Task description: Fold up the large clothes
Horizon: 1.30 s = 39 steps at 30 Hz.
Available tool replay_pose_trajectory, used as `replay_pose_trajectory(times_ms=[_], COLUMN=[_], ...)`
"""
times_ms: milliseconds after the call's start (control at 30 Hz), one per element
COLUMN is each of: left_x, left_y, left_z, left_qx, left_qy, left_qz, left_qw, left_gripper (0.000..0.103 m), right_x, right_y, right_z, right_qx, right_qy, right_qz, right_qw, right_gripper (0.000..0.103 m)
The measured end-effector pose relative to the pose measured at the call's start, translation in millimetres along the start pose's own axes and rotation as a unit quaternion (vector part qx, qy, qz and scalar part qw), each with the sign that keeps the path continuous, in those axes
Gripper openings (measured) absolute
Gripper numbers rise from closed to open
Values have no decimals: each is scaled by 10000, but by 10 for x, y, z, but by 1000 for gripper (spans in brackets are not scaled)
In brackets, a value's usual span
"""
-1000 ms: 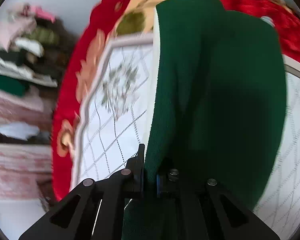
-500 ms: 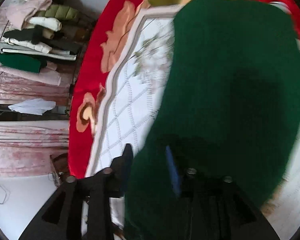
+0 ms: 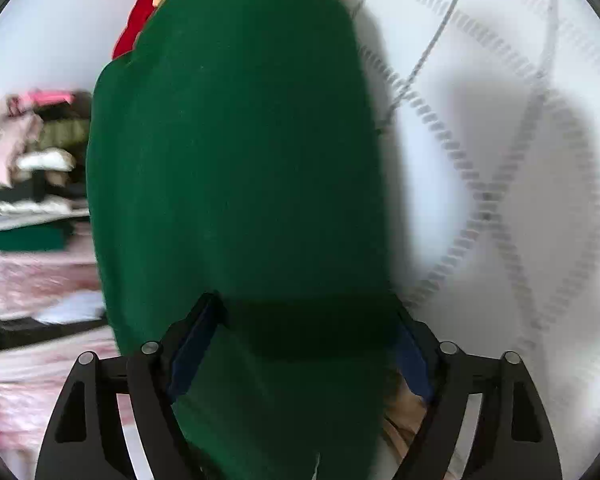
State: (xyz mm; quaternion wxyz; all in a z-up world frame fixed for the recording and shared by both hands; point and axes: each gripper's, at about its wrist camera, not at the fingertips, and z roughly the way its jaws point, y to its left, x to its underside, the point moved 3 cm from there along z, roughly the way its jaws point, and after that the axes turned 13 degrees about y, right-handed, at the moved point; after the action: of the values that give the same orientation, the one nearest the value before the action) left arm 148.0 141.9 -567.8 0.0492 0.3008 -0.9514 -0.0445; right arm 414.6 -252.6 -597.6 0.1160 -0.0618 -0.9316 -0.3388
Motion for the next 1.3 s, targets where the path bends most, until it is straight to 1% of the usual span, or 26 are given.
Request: replay_pose_trajectory(times_ms=[33, 67, 100, 133, 167, 200, 233, 267, 333, 400, 467, 567, 633, 700, 733, 800, 833, 867, 933, 1000, 1033, 1133, 1200, 1233, 1267, 1300], left_x=[-11, -17, -37, -39, -36, -57, -62, -52, -113, -108, -78, -26, 26, 85, 122, 187, 222, 246, 316, 377, 410, 469, 481, 473, 456, 441], left_y=[-8, -4, -6, -5, -12, -3, 6, 16, -5, 11, 10, 24, 23, 31, 32, 20, -2, -28, -109, -207, -278, -538, -770, -895, -1027, -1130], left_z=[-20, -38, -55, -73, -76, -89, -106, -133, -146, -199, -257, -342, -387, -408, -425, -451, -462, -470, -502, -542, -561, -570, -549, -540, -535, -526], left_qx=[-40, -80, -84, -113, -137, -144, -161, -180, -193, -186, -175, -168, -141, -129, -106, -145, -186, -186, -185, -166, -164, -100, 24, 119, 185, 207], left_qy=[-18, -34, -58, -78, -88, -111, -131, -158, -188, -198, -224, -252, -223, -161, -130, -106, -84, -60, -14, -31, -55, -26, 20, 31, -14, -42], left_qz=[-4, -5, -5, 3, 17, 32, 43, 63, 81, 100, 106, 153, 196, 246, 279, 348, 410, 466, 592, 701, 766, 944, 1053, 1099, 1134, 1171], left_qw=[10000, 10000, 9999, 9999, 9999, 9998, 9998, 9997, 9996, 9996, 9995, 9994, 9995, 9995, 9995, 9992, 9990, 9987, 9981, 9974, 9969, 9955, 9944, 9939, 9934, 9929], left_gripper=[67, 67, 67, 67, 67, 67, 67, 67, 67, 67, 67, 67, 67, 67, 67, 67, 67, 67, 69, 84, 86, 92, 92, 92, 92, 92], right_x=[-37, -49, -48, -30, -5, 23, 52, 71, 194, 365, 606, 1097, 1562, 2067, 2390, 2782, 2954, 3082, 3228, 3324, 3358, 3425, 3392, 3294, 3177, 3003], right_y=[10, 26, 56, 56, 44, 26, -3, -23, -128, -199, -330, -691, -998, -1224, -1357, -1501, -1634, -1753, -1881, -1895, -1866, -1711, -1620, -1574, -1540, -1442], right_z=[3, -6, -18, -36, -75, -120, -167, -166, -348, -458, -564, -818, -1022, -1152, -1210, -1138, -1076, -1022, -1017, -1186, -1307, -1775, -2057, -2207, -2297, -2370], right_qx=[-70, -68, -69, -72, -83, -145, -201, -253, -394, -326, -299, -335, -281, -199, -24, 147, 301, 425, 510, 771, 966, 1290, 1438, 1513, 1518, 1547], right_qy=[-101, -170, -202, -198, -232, -255, -299, -346, -502, -607, -730, -1004, -1237, -1344, -1339, -1031, -652, -289, 85, 224, 223, -49, -281, -420, -496, -611], right_qz=[-25, -50, -124, -148, -142, -122, -60, 26, 228, 312, 558, 1166, 1719, 2228, 2481, 2687, 2758, 2789, 2758, 2512, 2362, 1948, 1711, 1592, 1498, 1401], right_qw=[9999, 9998, 9997, 9997, 9996, 9995, 9993, 9991, 9977, 9971, 9953, 9875, 9769, 9654, 9594, 9576, 9585, 9590, 9598, 9646, 9666, 9723, 9743, 9747, 9757, 9761], right_gripper=[89, 86, 81, 62, 48, 42, 30, 26, 24, 23, 23, 22, 22, 22, 22, 24, 29, 39, 44, 46, 46, 46, 53, 63, 67, 67])
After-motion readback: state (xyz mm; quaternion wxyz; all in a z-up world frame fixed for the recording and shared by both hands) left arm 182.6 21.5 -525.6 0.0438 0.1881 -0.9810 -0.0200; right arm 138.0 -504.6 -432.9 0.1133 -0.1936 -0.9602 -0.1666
